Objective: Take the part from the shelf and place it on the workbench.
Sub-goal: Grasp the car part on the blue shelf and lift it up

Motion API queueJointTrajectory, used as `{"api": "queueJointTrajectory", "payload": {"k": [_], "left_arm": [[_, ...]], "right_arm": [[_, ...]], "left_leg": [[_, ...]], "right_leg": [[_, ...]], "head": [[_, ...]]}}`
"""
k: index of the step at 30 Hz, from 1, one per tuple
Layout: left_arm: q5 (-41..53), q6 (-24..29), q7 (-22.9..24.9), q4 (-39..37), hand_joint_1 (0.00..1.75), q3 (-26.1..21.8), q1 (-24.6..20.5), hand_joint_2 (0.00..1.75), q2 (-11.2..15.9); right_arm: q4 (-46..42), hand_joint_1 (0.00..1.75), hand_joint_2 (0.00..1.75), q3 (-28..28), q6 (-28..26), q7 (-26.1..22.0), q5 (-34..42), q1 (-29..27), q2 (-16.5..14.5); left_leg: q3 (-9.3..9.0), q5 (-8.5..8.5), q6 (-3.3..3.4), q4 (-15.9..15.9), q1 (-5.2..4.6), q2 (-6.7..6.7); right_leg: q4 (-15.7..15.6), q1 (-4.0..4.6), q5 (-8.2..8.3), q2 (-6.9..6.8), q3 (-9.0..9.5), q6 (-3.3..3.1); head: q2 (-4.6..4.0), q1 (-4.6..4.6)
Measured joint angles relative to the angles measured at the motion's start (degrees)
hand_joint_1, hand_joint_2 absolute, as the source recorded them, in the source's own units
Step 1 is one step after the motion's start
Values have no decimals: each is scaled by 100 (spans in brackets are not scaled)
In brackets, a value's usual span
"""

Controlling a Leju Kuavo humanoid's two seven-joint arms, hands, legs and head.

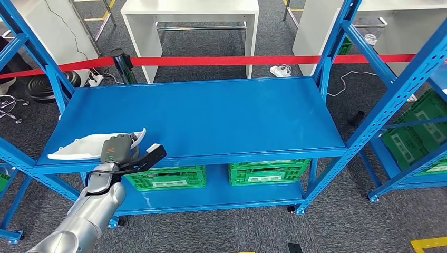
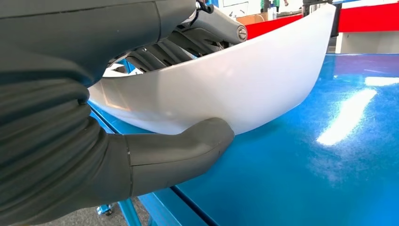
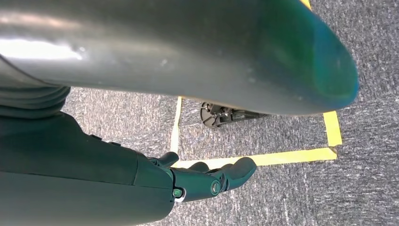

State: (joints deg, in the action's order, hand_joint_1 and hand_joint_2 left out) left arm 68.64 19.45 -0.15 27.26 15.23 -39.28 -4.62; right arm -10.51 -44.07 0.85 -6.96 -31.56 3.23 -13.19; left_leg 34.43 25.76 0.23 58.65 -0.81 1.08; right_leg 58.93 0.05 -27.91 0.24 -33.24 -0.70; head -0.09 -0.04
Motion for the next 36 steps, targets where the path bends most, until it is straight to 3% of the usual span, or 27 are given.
{"api": "queueJointTrajectory", "payload": {"k": [6, 9, 12, 25, 28, 31, 36], "left_arm": [[100, 133, -201, 22, 175, 0, 17, 175, -10], [465, 713, -433, 83, 175, 33, 90, 175, -13], [945, 1302, -365, 123, 175, 135, 133, 175, -13], [1057, 1406, -342, 142, 175, 237, 153, 175, -13], [1137, 1648, -442, 181, 175, 251, 179, 175, -13], [1245, 1988, -863, 555, 175, 250, 335, 175, -26], [541, 2073, -2329, 2257, 175, 157, 962, 175, -254]], "right_arm": [[0, 0, 0, -1, 0, -7, -23, 1, 0], [0, 0, 0, -1, 0, -9, -50, 4, -1], [0, 0, 0, -1, 0, -10, -68, 8, -1], [0, 0, 0, -2, 0, -10, -72, 10, 1], [0, 0, 0, -3, -1, -21, -80, 10, 1], [0, 0, 0, -8, -13, -50, -95, 10, 1], [0, 0, 0, -46, -26, -41, -163, 10, 1]], "left_leg": [[1, 0, 0, 0, 0, 1], [3, 0, 0, 0, 0, 3], [3, 0, 0, 0, 0, 3], [4, 1, 0, 0, 0, 2], [4, 1, 0, 0, 0, 2], [4, 1, 1, 0, 0, 4], [8, 9, 8, 1, -2, 2]], "right_leg": [[0, 0, 0, 0, 0, 0], [0, 0, 0, 0, -1, 0], [0, -1, 0, 0, -1, 0], [-1, 0, 0, 0, -2, 0], [-1, 0, 0, 0, -2, 0], [-1, -1, -1, 1, -2, 0], [-6, -2, -4, 1, -2, 2]], "head": [[0, 0], [0, 0], [0, 1], [0, 0], [0, 0], [0, 0], [0, 1]]}}
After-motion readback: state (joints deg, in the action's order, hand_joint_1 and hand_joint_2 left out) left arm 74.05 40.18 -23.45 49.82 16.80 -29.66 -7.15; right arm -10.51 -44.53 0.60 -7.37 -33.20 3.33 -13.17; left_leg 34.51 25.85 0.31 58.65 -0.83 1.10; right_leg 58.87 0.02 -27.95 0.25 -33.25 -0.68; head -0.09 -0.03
